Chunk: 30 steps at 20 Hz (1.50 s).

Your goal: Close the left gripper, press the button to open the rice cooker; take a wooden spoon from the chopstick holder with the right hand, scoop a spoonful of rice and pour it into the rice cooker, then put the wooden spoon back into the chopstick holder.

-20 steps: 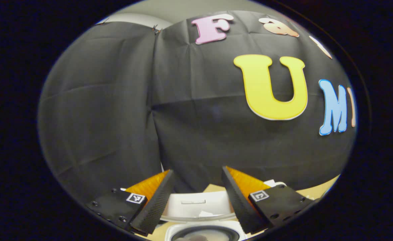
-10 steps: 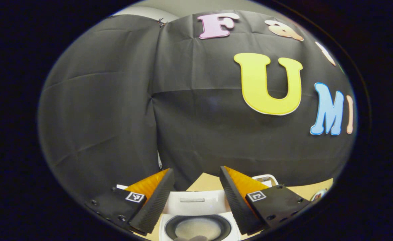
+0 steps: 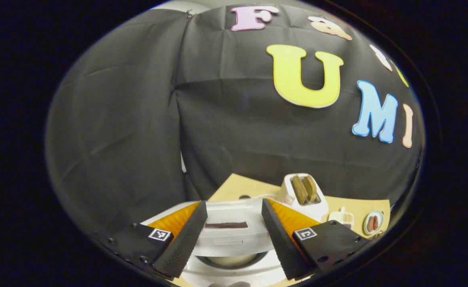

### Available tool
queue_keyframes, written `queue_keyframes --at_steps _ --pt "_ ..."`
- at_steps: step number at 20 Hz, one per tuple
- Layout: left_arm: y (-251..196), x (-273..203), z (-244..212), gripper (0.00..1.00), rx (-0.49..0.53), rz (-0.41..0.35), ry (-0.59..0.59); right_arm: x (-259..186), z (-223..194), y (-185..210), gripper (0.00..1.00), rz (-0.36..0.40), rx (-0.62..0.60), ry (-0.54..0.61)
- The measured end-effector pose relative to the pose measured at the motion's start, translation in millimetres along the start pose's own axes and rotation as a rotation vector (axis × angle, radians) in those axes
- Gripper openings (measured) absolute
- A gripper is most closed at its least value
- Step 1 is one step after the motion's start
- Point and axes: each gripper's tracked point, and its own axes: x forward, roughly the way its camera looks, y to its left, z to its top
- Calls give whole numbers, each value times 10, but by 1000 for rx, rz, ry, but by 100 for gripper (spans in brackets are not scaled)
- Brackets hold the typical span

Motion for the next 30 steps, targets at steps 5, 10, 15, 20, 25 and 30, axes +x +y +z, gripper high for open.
queue_keyframes --at_steps 5,10,15,20,25,30 --pt "15 32 -715 96 54 -5 100 -96 -56 -10 98 4 0 2" --pt "-15 128 -1050 96 81 -10 177 -130 -178 -23 93 5 8 30" --pt "13 176 -1285 97 121 -22 220 -101 -318 -41 98 14 61 73" --pt "-7 187 -1281 98 133 -28 195 -59 -430 -28 98 18 111 94" --pt "-14 188 -1241 99 145 -28 179 -50 -454 11 98 37 146 105" --pt "-31 142 -1187 96 215 -22 155 -52 -294 -36 98 27 99 77"
